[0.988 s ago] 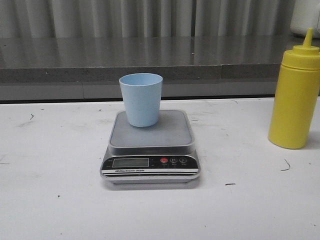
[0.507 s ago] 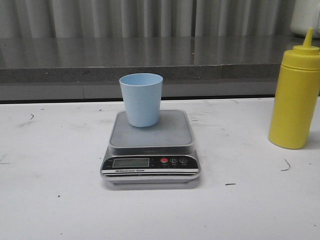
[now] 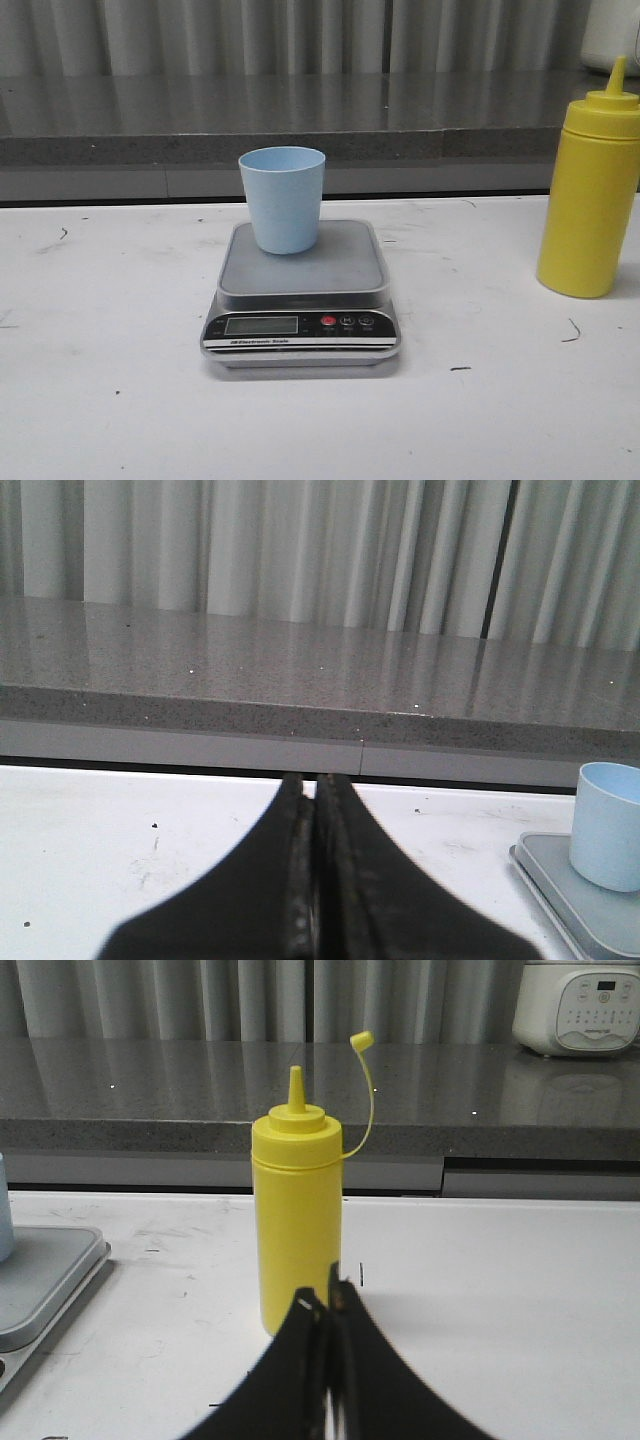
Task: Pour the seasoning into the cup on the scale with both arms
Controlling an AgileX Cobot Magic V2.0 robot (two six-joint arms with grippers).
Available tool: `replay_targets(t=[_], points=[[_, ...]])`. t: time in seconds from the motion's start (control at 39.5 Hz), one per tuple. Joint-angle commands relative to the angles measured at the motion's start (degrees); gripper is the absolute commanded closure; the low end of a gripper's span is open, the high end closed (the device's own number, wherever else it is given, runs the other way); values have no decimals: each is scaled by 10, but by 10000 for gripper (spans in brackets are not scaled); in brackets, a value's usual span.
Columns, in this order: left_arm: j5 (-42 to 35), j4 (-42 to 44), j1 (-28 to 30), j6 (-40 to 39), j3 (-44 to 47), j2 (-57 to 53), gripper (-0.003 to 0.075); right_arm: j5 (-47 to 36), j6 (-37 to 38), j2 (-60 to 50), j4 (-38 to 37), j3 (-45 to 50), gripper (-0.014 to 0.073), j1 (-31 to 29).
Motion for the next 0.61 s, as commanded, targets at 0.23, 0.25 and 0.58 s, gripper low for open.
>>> replay_targets(t=[0.23, 0.25, 0.58], points=[[-41, 0, 1, -1, 9, -14, 740, -46, -2, -11, 4, -2, 662, -10], [-41, 0, 1, -1, 9, -14, 740, -46, -2, -11, 4, -2, 662, -10], [-41, 0, 1, -1, 9, -14, 740, -46, -2, -11, 4, -2, 662, -10]])
